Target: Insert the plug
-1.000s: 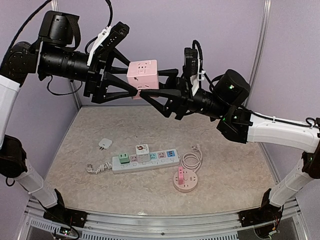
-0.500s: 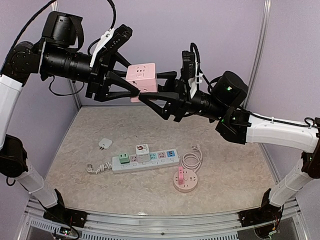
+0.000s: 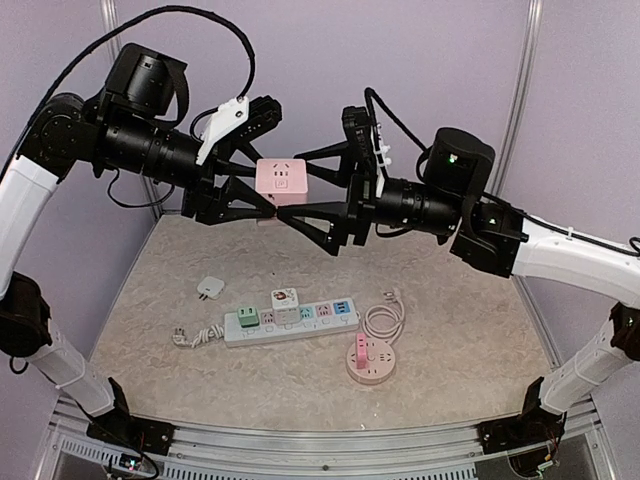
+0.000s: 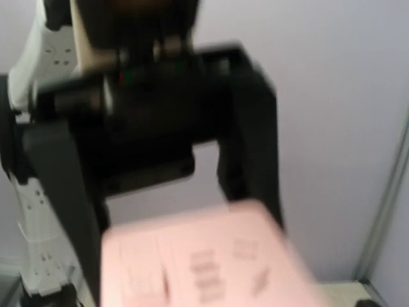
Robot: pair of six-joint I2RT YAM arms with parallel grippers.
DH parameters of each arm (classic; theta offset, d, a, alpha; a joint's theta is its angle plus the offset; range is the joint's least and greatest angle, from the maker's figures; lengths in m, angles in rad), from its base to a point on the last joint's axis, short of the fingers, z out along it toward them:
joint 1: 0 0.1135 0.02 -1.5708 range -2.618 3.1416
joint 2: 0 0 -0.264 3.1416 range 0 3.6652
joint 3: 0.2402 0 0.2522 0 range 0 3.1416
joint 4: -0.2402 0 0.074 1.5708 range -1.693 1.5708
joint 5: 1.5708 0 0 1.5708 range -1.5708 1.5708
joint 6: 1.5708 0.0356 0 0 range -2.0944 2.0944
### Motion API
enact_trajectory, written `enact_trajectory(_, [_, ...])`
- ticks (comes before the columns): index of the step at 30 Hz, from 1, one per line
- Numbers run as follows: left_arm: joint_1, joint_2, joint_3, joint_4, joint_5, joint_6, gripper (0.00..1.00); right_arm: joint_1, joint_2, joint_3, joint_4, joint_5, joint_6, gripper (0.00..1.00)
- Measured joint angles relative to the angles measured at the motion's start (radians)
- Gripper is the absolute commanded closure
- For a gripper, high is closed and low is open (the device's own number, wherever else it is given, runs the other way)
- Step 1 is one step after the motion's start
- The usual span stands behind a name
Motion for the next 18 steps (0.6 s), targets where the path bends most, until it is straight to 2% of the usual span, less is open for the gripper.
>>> enact_trajectory(8, [0.002, -0.004, -0.054, -0.020, -0.033, 0.018, 1.00, 0.000, 0.016, 0.282, -0.436, 0.048, -0.212, 0.02])
enact_trajectory(13, [0.006, -0.004, -0.054, -0.021, -0.031, 0.018, 1.00, 0.000, 0.097, 0.414, -0.626, 0.041, -0.301, 0.05])
enact_trajectory(18, [0.009, -0.005, -0.055, -0.031, -0.029, 0.021, 1.00, 0.000, 0.172, 0.472, -0.740, 0.028, -0.343, 0.17])
